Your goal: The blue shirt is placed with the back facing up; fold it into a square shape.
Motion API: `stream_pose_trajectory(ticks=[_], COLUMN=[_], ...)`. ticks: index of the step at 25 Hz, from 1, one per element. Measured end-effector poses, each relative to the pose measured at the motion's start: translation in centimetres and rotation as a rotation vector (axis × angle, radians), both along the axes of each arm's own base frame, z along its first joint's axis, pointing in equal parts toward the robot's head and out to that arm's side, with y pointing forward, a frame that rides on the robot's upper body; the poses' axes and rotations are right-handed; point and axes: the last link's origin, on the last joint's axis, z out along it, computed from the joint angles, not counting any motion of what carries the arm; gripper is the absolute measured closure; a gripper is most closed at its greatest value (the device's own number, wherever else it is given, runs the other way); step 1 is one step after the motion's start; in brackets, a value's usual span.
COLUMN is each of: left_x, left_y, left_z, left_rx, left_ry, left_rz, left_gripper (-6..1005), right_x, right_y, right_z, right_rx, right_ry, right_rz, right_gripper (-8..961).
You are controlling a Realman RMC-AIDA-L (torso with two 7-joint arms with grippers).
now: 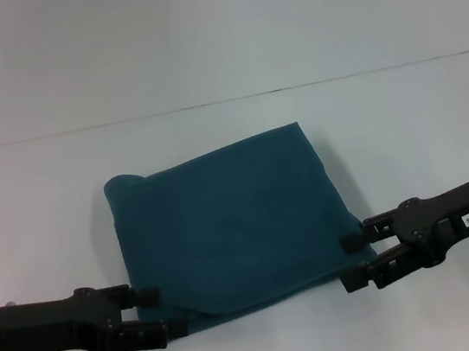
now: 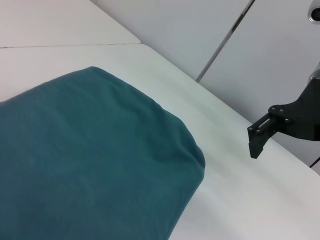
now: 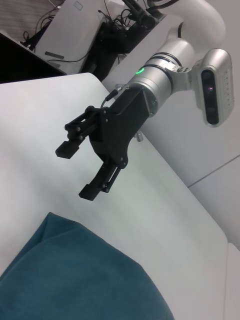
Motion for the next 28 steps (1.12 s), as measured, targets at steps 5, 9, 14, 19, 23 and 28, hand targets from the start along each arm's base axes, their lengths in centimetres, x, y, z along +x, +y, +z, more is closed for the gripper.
stream_pose_trajectory(ticks=[5, 9, 14, 19, 23, 28], left_x=[0.0, 0.0, -0.1, -0.1, -0.1, -0.1], left_y=[0.0, 0.1, 0.1, 0.0, 0.0, 0.0], left_z=[0.0, 0.0, 0.0, 0.1, 0.1, 0.1], left_rx=[0.002, 0.005, 0.005, 0.005, 0.004, 0.004], left_ry=[0.001, 0.003, 0.004, 0.005, 0.005, 0.005], left_rz=[0.000, -0.001, 0.000, 0.001, 0.003, 0.003], left_gripper=[154, 154, 154, 155, 155, 155], right_x=[-0.1, -0.4, -0.6, -0.4, -0.2, -0.2], right_y=[0.8, 1.3, 1.3, 1.1, 1.1, 1.0], right_z=[0.4, 0.8, 0.7, 0.7, 0.7, 0.7], right_rx=[0.053, 0.083, 0.073, 0.072, 0.072, 0.070], right_ry=[0.013, 0.033, 0.030, 0.030, 0.030, 0.031], right_rz=[-0.016, -0.019, -0.010, -0.017, -0.020, -0.020], right_gripper=[29, 29, 29, 29, 29, 29])
